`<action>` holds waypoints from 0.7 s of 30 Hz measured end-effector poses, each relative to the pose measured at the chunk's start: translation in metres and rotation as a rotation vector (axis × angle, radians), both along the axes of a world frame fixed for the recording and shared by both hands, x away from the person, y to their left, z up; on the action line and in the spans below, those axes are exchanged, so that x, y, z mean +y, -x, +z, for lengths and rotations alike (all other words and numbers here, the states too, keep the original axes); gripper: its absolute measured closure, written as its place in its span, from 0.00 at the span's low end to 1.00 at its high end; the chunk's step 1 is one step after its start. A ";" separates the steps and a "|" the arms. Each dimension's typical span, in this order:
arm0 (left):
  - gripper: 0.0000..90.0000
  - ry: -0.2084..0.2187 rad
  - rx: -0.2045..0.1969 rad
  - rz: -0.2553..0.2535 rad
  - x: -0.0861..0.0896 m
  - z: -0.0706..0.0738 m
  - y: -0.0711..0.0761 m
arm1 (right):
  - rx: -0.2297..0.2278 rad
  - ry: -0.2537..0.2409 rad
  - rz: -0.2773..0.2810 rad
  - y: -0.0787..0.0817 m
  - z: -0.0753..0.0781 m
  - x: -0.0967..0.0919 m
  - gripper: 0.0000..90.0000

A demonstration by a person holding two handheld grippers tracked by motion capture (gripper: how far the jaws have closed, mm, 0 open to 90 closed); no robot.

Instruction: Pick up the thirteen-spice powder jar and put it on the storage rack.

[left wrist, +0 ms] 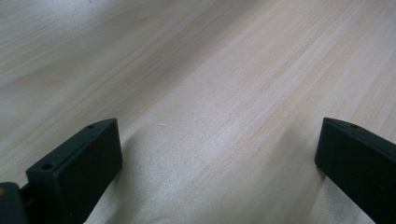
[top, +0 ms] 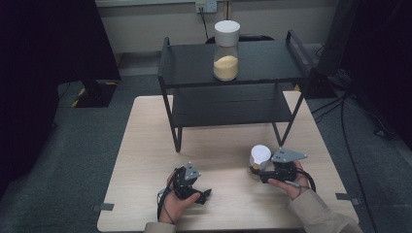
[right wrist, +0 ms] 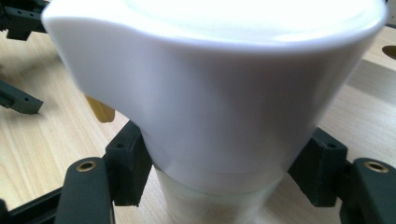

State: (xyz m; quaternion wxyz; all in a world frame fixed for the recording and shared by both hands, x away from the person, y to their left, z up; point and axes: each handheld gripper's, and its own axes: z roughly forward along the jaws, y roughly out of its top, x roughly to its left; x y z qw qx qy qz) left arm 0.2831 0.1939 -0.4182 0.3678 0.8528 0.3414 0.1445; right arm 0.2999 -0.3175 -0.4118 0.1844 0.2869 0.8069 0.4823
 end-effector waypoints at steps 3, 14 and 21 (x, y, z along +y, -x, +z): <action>0.00 0.000 0.000 0.000 0.000 0.000 0.000 | 0.007 -0.002 0.004 -0.001 0.004 -0.001 0.34; 0.00 0.000 0.000 0.000 0.000 0.000 0.000 | 0.029 -0.017 0.026 -0.007 0.030 -0.005 0.34; 0.00 0.000 0.000 0.000 0.000 0.000 0.000 | 0.040 -0.022 0.033 -0.013 0.049 -0.006 0.34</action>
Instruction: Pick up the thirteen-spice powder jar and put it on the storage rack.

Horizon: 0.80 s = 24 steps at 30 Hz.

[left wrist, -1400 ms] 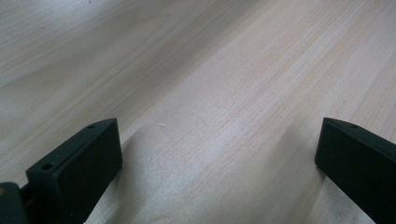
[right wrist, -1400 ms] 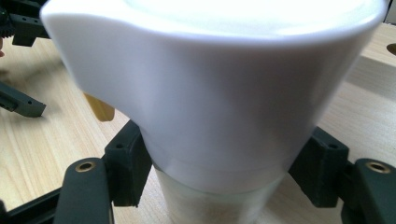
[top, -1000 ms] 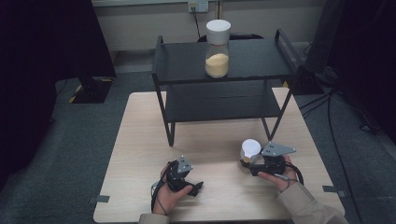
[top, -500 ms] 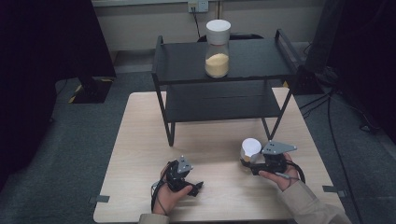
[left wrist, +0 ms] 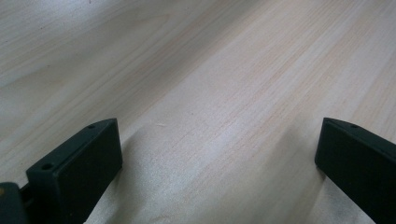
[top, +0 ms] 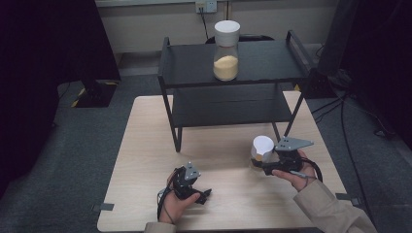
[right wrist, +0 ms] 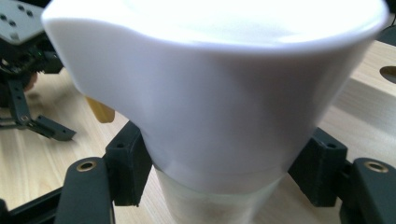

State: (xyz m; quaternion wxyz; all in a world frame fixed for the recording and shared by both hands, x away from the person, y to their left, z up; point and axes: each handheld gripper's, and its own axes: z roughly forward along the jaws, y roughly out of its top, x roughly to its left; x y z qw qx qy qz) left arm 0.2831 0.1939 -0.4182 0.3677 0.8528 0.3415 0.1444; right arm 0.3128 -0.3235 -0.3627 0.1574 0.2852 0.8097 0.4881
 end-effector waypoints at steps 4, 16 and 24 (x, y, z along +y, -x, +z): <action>0.00 0.000 0.000 0.000 0.000 0.000 0.000 | -0.006 0.005 0.006 -0.002 0.008 0.000 0.34; 0.00 0.000 0.000 0.000 0.000 0.000 0.000 | 0.004 -0.001 0.029 -0.008 0.035 -0.002 0.34; 0.00 0.000 0.000 0.000 0.000 0.000 0.000 | -0.005 0.002 0.040 -0.011 0.059 0.000 0.34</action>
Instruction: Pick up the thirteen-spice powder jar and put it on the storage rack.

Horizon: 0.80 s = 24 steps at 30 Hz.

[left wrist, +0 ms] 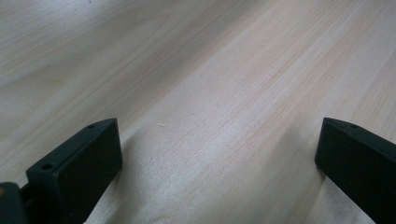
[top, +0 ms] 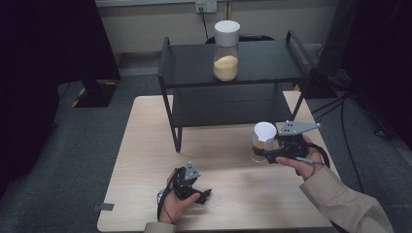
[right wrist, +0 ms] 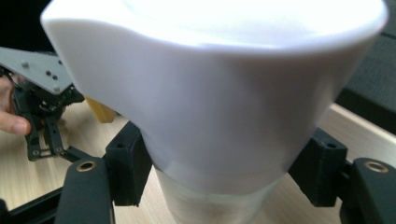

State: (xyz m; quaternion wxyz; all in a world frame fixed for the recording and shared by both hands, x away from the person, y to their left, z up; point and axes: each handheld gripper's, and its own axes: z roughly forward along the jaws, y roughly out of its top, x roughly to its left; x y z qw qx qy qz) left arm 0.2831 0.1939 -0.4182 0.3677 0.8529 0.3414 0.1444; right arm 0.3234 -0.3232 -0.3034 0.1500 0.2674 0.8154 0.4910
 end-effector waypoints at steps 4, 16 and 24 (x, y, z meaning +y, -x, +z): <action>0.00 0.000 0.000 0.000 0.000 0.000 0.000 | -0.001 0.003 0.006 -0.002 0.010 0.002 0.34; 0.00 0.004 0.001 0.002 0.000 0.000 0.000 | -0.005 0.003 0.012 -0.010 0.042 0.006 0.34; 0.00 0.003 -0.001 0.001 0.000 0.000 0.000 | -0.003 0.008 0.017 -0.014 0.056 0.009 0.34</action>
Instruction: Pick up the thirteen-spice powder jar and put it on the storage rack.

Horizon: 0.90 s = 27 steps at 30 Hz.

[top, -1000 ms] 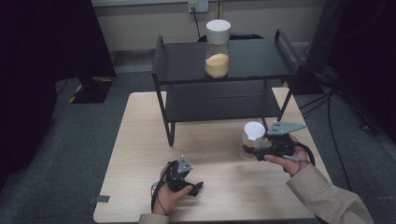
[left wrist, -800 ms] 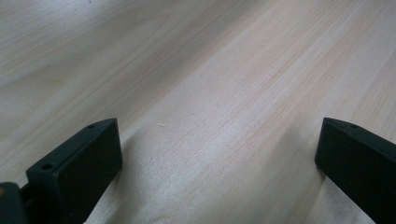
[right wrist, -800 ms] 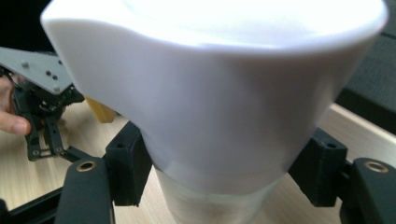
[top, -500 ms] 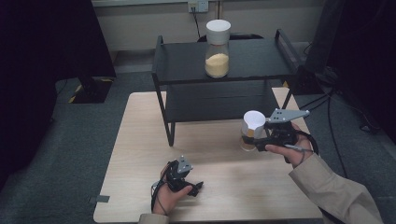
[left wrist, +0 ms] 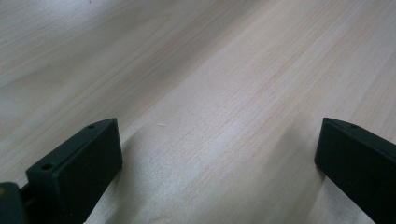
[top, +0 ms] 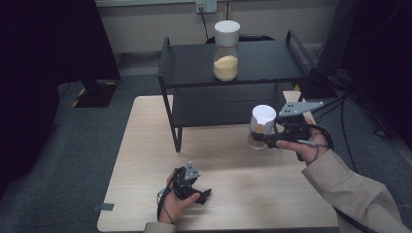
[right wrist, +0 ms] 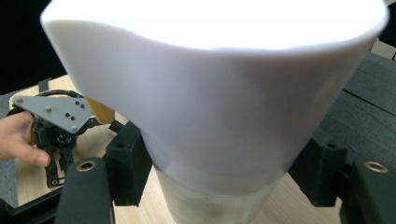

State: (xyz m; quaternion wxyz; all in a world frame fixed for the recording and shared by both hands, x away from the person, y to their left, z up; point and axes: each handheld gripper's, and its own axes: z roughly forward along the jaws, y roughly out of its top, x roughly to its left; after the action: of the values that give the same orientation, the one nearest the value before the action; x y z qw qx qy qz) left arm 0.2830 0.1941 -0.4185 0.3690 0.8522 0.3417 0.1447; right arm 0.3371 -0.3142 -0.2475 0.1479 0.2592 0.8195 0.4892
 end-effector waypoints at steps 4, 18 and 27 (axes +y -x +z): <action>0.00 0.000 0.000 0.000 0.000 0.000 0.000 | -0.005 0.002 0.001 -0.001 0.006 0.001 0.34; 0.00 0.000 0.001 -0.001 0.000 0.000 0.000 | 0.007 -0.005 -0.002 -0.009 0.031 0.000 0.34; 0.00 0.000 0.000 -0.002 0.000 0.000 0.000 | -0.006 0.004 -0.004 -0.011 0.046 0.005 0.34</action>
State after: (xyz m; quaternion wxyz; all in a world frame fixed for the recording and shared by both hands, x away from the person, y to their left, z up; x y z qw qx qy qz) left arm 0.2832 0.1944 -0.4185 0.3693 0.8524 0.3410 0.1442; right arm 0.3485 -0.3088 -0.2010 0.1521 0.2590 0.8195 0.4880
